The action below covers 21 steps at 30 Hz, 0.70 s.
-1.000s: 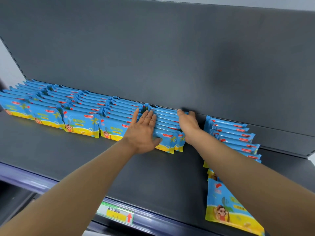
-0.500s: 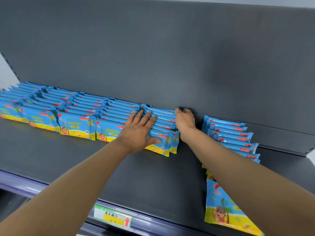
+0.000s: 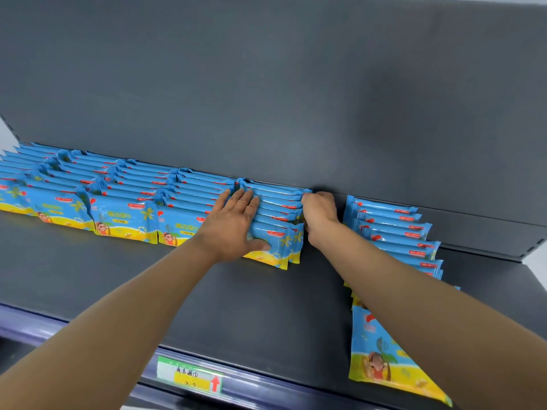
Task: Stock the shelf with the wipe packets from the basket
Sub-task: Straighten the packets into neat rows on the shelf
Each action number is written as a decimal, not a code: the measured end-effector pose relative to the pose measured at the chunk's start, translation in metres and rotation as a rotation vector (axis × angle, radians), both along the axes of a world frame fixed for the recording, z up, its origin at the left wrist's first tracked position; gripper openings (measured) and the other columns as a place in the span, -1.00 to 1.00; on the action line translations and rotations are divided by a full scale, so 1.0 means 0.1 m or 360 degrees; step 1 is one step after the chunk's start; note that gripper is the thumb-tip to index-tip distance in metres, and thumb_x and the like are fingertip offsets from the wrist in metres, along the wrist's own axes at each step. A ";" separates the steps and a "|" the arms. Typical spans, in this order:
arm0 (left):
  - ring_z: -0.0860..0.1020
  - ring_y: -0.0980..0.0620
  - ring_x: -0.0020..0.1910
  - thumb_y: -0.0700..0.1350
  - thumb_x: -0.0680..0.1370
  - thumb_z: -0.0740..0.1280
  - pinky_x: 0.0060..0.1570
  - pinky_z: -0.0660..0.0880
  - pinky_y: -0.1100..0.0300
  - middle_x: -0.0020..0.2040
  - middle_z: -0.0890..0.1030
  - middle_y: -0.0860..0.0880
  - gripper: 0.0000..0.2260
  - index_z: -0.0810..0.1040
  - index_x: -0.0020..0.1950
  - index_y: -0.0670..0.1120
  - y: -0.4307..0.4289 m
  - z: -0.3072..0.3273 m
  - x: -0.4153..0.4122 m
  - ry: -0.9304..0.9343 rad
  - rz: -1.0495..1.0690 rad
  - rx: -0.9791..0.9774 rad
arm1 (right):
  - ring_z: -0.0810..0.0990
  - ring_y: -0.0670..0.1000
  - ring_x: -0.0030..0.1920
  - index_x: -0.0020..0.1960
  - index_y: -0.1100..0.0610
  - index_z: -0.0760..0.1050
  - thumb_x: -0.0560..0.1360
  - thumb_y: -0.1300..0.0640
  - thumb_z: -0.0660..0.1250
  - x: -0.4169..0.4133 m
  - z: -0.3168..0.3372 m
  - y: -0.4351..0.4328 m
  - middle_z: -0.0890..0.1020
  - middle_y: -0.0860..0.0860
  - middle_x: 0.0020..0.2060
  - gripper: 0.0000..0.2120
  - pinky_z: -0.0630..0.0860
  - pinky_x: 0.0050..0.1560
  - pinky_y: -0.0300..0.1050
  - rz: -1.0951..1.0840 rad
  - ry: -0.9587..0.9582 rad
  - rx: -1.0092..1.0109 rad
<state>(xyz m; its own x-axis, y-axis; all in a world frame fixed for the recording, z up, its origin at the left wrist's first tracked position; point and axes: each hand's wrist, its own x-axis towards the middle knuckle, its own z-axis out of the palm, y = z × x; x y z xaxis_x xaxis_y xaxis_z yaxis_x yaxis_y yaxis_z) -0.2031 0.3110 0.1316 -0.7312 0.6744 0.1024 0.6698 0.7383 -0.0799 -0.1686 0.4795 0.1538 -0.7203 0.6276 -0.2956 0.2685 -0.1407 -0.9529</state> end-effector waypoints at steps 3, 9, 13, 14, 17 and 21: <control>-0.19 0.00 0.51 0.43 0.44 0.02 0.42 -0.36 0.01 0.55 -0.13 -0.08 -0.12 -0.16 0.53 -0.11 0.01 -0.01 0.03 0.0045 0.0035 -0.0040 | 0.42 -0.06 -0.35 -0.07 0.20 0.41 0.46 0.31 0.15 0.14 0.01 0.04 0.47 0.02 -0.28 -0.89 0.27 -0.45 -0.23 0.0130 -0.0214 0.0205; -0.16 -0.03 0.52 0.43 0.44 -0.03 0.43 -0.34 -0.05 0.55 -0.10 -0.10 -0.13 -0.15 0.52 -0.13 0.04 0.01 0.08 0.0094 0.0078 -0.0046 | 0.63 0.13 -0.09 -0.12 0.25 0.48 0.39 0.48 0.28 0.24 0.05 0.06 0.57 0.15 -0.16 -0.83 0.64 -0.11 -0.02 0.0713 -0.0707 0.0590; -0.14 -0.04 0.52 0.41 0.45 0.01 0.44 -0.31 -0.04 0.55 -0.08 -0.07 -0.15 -0.17 0.53 -0.10 0.01 0.00 0.10 0.0087 0.0033 0.0005 | 0.68 0.11 -0.15 -0.01 0.29 0.54 0.46 0.37 0.32 0.20 -0.04 0.00 0.66 0.15 -0.08 -0.88 0.65 -0.28 -0.07 0.0599 -0.0517 0.0450; -0.15 -0.04 0.52 0.40 0.46 0.01 0.44 -0.30 -0.03 0.55 -0.08 -0.07 -0.17 -0.17 0.53 -0.09 0.01 -0.01 0.10 0.0089 0.0006 0.0005 | 0.67 0.11 -0.17 -0.04 0.28 0.54 0.47 0.37 0.31 0.19 -0.05 -0.01 0.66 0.15 -0.11 -0.91 0.64 -0.32 -0.09 0.0584 -0.0514 0.0458; -0.17 -0.04 0.52 0.40 0.46 0.02 0.43 -0.31 -0.01 0.55 -0.11 -0.08 -0.16 -0.20 0.52 -0.08 0.00 -0.01 0.10 0.0086 -0.0026 -0.0004 | 0.61 0.11 -0.20 -0.24 0.23 0.45 0.47 0.36 0.24 0.18 -0.03 0.07 0.59 0.12 -0.24 -0.87 0.56 -0.33 -0.14 0.0501 -0.0568 0.0900; -0.18 0.00 0.52 0.37 0.46 0.11 0.41 -0.36 0.01 0.55 -0.14 -0.06 -0.13 -0.23 0.52 -0.08 -0.04 -0.01 0.08 0.0085 -0.0058 -0.0017 | 0.51 0.04 -0.09 0.03 0.26 0.52 0.47 0.38 0.08 0.11 -0.03 0.23 0.59 0.12 -0.03 -0.72 0.45 -0.13 -0.12 0.0462 -0.0260 0.1042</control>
<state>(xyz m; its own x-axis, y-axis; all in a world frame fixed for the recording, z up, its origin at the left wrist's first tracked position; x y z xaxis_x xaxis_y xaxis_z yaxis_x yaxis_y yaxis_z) -0.1947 0.3071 0.1306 -0.7000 0.7016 0.1334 0.6906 0.7125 -0.1240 -0.1578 0.5028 0.1507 -0.8630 0.5033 -0.0434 0.3545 0.5421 -0.7619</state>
